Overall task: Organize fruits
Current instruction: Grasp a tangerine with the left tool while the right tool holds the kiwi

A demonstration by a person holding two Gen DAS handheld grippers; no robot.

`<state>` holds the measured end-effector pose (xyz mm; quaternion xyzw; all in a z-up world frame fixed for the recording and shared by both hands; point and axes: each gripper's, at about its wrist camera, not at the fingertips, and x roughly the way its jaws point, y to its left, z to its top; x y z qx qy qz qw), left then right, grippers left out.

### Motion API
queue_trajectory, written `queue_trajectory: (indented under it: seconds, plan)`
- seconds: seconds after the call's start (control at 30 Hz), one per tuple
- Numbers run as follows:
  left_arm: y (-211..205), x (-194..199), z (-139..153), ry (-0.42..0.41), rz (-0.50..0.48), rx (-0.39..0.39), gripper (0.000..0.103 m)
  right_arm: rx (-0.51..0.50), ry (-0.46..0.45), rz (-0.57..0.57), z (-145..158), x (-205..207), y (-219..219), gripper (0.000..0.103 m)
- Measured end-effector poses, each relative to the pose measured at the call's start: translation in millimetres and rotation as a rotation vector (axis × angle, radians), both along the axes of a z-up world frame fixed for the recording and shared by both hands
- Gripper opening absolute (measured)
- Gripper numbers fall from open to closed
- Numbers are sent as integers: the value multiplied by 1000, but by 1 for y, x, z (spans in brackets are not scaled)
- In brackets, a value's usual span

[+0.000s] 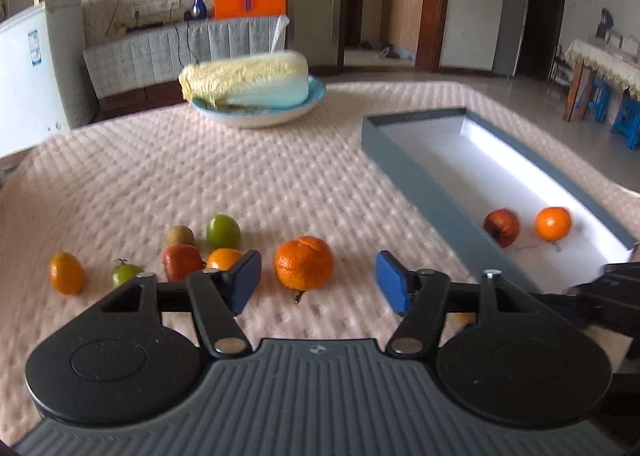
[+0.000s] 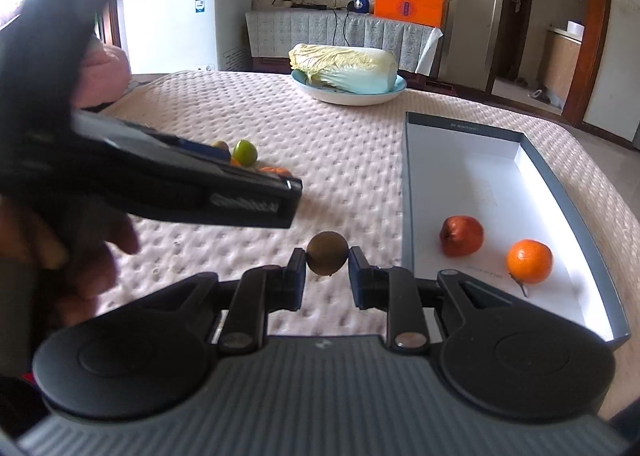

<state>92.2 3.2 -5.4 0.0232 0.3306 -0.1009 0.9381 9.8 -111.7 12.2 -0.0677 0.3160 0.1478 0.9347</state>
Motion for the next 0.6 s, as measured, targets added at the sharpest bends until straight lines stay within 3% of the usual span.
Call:
queue_trajectory:
  seconds: [0.13,0.47,0.6]
  plan:
    - [-1,15,-13,35,5,3,56,4,6,1,-1,1,-5,26]
    - [-2,28,-25,69,44,25,56,32,12,9,3,6,-9,26]
    - [-4,28,-25,62,54,28,43,37,11,6,4,6,-11,26]
